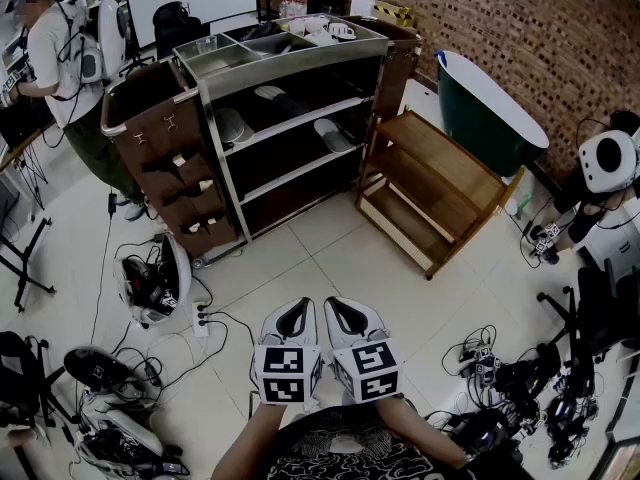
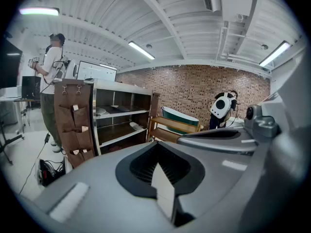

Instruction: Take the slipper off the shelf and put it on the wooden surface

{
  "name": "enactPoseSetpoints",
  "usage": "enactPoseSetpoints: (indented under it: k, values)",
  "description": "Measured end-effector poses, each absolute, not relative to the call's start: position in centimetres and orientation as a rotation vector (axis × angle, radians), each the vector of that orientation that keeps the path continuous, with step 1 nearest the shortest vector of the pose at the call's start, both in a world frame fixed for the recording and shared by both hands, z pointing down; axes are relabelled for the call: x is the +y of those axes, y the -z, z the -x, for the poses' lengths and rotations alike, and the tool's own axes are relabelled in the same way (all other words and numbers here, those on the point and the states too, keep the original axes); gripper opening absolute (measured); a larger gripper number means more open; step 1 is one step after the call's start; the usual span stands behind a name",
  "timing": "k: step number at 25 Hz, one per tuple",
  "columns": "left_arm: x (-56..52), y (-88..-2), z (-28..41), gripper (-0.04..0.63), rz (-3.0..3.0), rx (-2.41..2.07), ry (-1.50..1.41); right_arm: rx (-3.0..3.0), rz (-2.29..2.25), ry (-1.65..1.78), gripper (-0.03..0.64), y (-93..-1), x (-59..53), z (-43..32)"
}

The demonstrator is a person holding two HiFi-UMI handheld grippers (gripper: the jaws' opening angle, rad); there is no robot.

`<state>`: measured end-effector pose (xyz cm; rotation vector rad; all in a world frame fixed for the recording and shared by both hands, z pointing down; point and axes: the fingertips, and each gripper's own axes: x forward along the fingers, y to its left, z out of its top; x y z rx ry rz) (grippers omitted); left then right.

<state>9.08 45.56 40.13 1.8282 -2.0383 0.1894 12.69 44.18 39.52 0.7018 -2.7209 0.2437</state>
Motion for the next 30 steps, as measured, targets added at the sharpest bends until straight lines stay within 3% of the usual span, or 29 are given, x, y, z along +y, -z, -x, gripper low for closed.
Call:
enactPoseSetpoints:
  k: [30]
  values:
    - [21.4,-38.5,-2.7,0.005,-1.725,-2.183,-0.298,-2.856,-0.499,-0.351,0.013,-37.7,19.7,-5.5]
